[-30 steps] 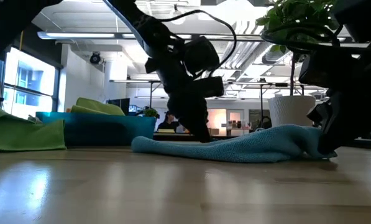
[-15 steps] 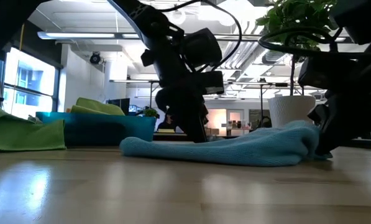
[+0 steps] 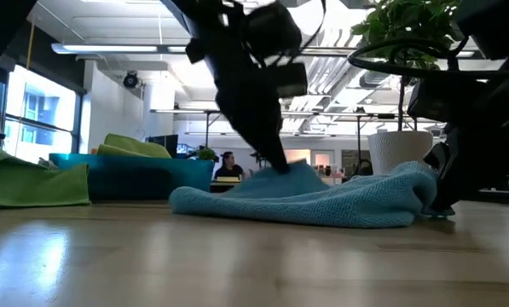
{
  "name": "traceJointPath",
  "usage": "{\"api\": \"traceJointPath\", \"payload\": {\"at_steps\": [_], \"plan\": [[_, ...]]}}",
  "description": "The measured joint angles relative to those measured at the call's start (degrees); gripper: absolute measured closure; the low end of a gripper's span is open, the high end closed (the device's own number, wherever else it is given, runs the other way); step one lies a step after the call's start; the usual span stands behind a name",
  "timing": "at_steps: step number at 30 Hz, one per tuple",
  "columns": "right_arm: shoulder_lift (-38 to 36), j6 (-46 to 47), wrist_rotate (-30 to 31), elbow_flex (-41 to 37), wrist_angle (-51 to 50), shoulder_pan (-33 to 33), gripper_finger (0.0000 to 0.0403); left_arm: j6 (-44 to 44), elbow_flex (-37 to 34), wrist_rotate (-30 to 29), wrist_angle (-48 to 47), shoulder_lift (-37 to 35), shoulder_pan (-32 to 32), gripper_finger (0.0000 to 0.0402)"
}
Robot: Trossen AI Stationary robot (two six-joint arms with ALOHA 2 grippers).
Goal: Fold microfiber towels
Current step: Fold the blue microfiber cloth
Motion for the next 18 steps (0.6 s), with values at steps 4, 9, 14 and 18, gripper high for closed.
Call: {"api": "traceJointPath", "payload": {"at_steps": [4,9,14,18], "plan": [[0.0,0.9,-1.8,1.8,-0.3,0.0,0.0402,-3.2,0.0,-0.2,0.1,-3.1,-0.7,0.0399],[-0.1,1.0,-4.8,6.8,-5.3,0.0,0.0402,-6.6,0.0,-0.5,-0.3,-6.7,-2.8,0.0397],[-0.1,-1.1,-6.0,15.7,-24.0,0.0,0.0402,-9.9,0.0,-5.1,-1.6,-11.1,-5.7,0.0397],[-0.1,-5.7,-5.8,25.2,-41.6,0.0,0.0402,-14.0,0.0,-10.1,-3.9,-15.0,-7.8,0.0397]]}}
